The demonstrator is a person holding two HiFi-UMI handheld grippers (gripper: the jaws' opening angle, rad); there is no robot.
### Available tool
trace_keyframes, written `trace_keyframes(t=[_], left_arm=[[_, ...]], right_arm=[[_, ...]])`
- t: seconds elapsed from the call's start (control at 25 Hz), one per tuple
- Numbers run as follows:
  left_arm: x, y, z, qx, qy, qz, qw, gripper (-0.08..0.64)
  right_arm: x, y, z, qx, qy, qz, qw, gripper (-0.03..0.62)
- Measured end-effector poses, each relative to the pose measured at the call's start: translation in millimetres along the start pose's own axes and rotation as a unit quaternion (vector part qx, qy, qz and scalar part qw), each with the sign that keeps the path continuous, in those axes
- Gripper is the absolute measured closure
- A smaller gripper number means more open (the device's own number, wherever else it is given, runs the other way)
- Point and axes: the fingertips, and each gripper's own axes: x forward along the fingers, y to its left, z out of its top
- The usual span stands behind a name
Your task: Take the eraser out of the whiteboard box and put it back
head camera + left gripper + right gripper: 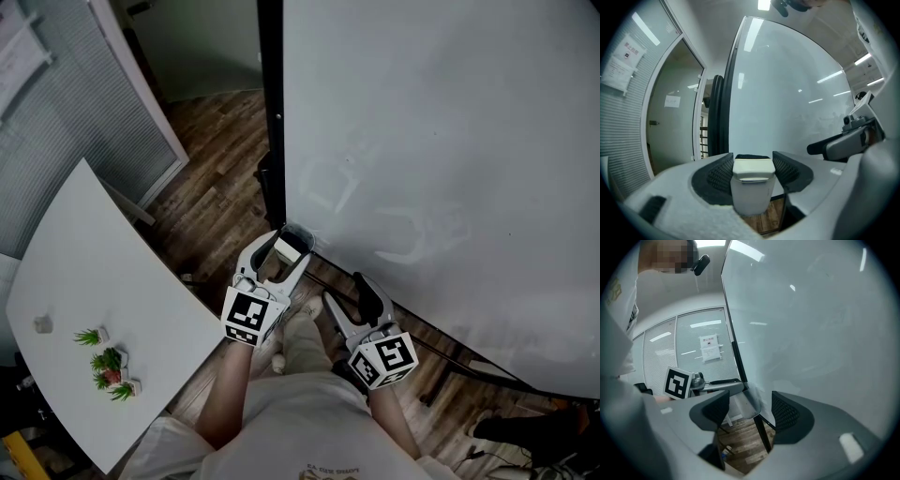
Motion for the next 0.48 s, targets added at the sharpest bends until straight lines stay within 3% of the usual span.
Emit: trace_keyframes(t=[0.48], left_arm=[[-6.8, -0.8, 11.5, -0.012, -0.014, -0.005, 0.9998, 0.302]], right_arm=[[-4.2, 4.8, 3.9, -0.007, -0.005, -0.003, 1.000, 0.319]])
